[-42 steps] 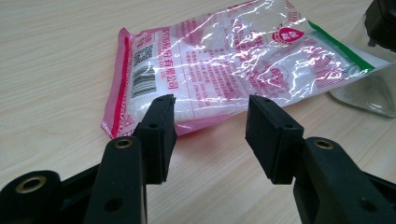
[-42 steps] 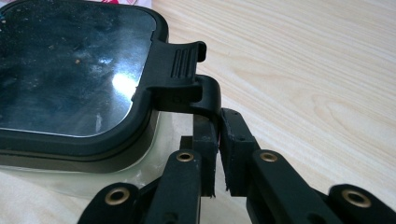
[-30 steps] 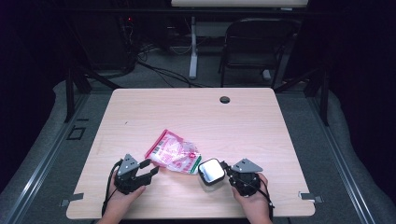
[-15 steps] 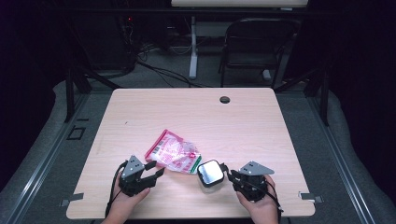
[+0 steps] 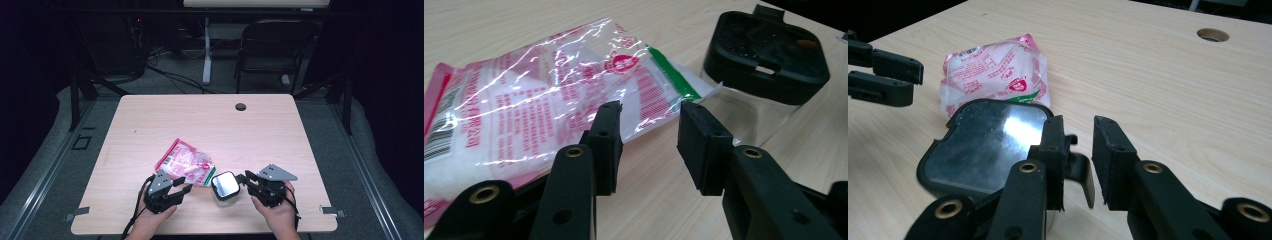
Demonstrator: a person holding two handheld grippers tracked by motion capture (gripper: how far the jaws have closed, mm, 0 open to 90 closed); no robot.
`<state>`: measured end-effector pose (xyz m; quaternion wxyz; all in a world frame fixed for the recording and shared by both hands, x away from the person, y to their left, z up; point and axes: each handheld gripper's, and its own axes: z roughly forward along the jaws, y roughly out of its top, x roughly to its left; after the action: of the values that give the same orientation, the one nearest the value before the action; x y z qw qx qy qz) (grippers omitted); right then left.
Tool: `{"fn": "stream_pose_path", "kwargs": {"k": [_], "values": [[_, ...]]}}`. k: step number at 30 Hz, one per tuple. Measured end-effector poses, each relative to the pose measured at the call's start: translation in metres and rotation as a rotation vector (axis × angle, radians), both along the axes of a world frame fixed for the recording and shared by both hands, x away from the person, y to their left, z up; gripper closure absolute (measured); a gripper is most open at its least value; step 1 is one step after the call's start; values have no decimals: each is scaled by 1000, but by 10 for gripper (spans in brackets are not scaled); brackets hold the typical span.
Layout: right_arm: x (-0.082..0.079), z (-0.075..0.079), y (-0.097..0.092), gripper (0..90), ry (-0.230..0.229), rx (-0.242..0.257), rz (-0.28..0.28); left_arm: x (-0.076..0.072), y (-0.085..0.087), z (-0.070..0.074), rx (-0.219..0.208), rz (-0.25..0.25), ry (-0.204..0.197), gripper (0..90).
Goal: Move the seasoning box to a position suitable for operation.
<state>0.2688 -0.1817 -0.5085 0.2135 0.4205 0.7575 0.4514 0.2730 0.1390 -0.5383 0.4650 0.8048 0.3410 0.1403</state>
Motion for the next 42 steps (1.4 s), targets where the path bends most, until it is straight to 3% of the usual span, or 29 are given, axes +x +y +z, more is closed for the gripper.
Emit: {"fn": "stream_pose_path", "kwargs": {"k": [5,9,15,16,27,34,36,42], "values": [[12,-6,6,724,17,-5,14,1,-9,0,3,-14,6,634],[17,-9,6,735,45,29,26,3,-15,0,-16,-13,21,634],[13,-8,6,800,43,26,34,3,-23,2,-22,-14,18,634],[12,-8,5,818,56,47,39,3,-24,2,-19,-18,11,634],[5,-7,4,825,71,55,12,1,-31,5,-9,-35,-4,634],[-5,-5,8,826,81,37,-1,-1,-34,6,-13,-43,1,634],[-9,-4,9,860,66,8,-16,-5,-36,7,-15,-51,-1,637],[-9,-4,7,873,72,25,-19,-11,-42,7,-2,-81,-1,676]]}}
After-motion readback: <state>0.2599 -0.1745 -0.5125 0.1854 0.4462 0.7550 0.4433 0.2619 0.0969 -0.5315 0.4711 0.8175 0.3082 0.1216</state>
